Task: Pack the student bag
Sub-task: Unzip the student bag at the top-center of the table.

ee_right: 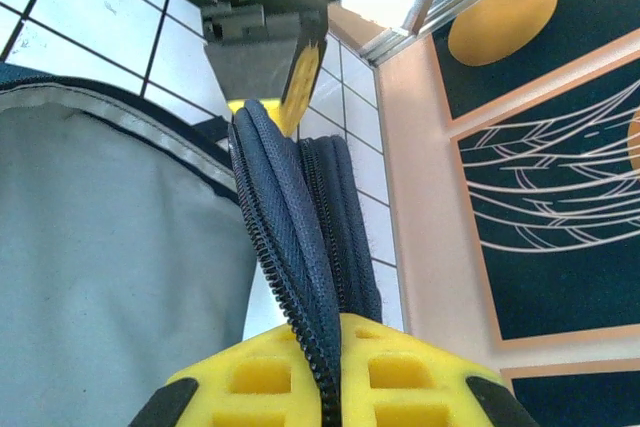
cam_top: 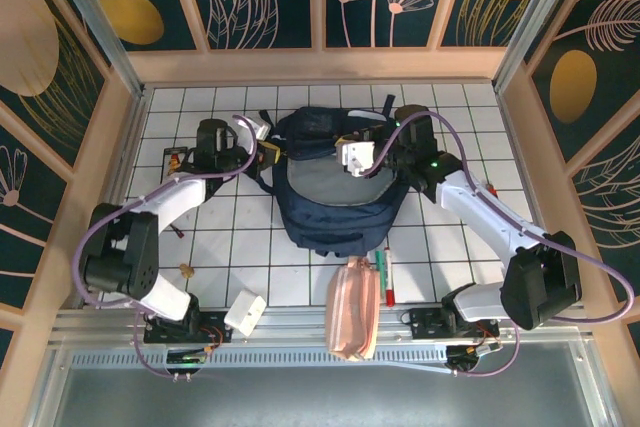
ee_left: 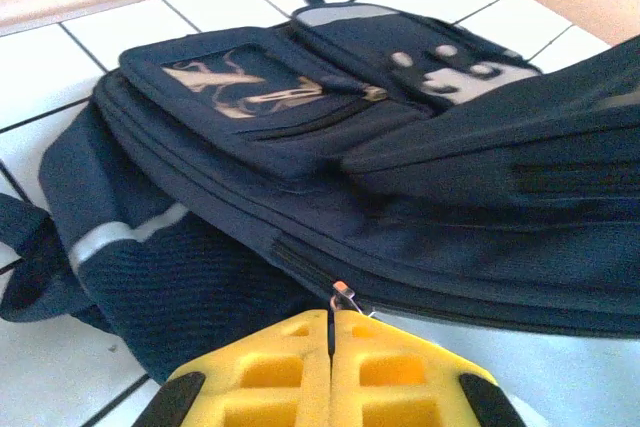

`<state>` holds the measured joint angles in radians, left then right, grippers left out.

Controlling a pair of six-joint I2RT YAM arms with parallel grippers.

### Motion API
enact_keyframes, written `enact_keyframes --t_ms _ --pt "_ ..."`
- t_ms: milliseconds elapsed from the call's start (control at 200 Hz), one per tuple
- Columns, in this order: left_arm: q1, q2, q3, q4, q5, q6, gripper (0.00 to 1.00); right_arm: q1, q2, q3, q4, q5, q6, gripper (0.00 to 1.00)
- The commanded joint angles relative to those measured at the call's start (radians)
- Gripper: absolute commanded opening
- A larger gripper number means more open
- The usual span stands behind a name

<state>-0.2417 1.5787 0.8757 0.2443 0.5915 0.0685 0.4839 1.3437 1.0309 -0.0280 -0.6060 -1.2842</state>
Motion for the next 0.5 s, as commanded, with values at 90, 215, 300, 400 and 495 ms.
enact_keyframes --t_ms 90,215,300,400,495 --pt "0.03 0.193 0.147 -0.011 -0.16 0.02 0.0 0.02 -0.064 0.015 0.065 -0.069 0.018 0.0" --pt "0.03 0.274 0.266 -0.073 -0.148 0.001 0.0 0.042 -0.056 0.016 0.072 -0.044 0.023 0.0" --pt "0.031 0.269 0.297 -0.072 -0.178 -0.003 0.07 0.044 -0.043 0.032 0.07 -0.04 0.028 0.0" --pt "0.033 0.218 0.28 -0.044 -0.196 0.03 0.13 0.039 -0.033 0.042 0.095 -0.052 0.047 0.0" --pt "0.041 0.157 0.254 -0.034 -0.234 0.066 0.44 0.022 -0.013 0.059 0.117 -0.08 0.065 0.0"
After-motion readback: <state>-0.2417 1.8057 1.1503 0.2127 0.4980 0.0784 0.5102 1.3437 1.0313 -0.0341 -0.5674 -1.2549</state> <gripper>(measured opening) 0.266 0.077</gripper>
